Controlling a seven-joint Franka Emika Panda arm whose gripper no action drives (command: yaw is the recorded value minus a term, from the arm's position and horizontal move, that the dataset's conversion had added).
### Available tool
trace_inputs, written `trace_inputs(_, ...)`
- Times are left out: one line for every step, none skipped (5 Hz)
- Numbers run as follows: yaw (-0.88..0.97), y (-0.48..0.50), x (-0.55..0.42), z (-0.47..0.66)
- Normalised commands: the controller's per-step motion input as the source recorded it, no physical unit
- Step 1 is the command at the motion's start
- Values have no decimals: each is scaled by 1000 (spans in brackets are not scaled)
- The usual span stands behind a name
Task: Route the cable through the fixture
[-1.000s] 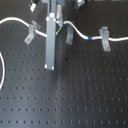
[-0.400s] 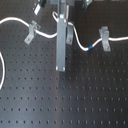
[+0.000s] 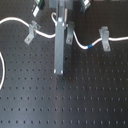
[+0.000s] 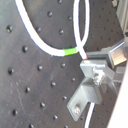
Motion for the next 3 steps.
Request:
trace_inputs(0, 40, -198, 99)
trace_inputs(51, 16, -264, -43)
trace_inputs(86, 12, -156, 2)
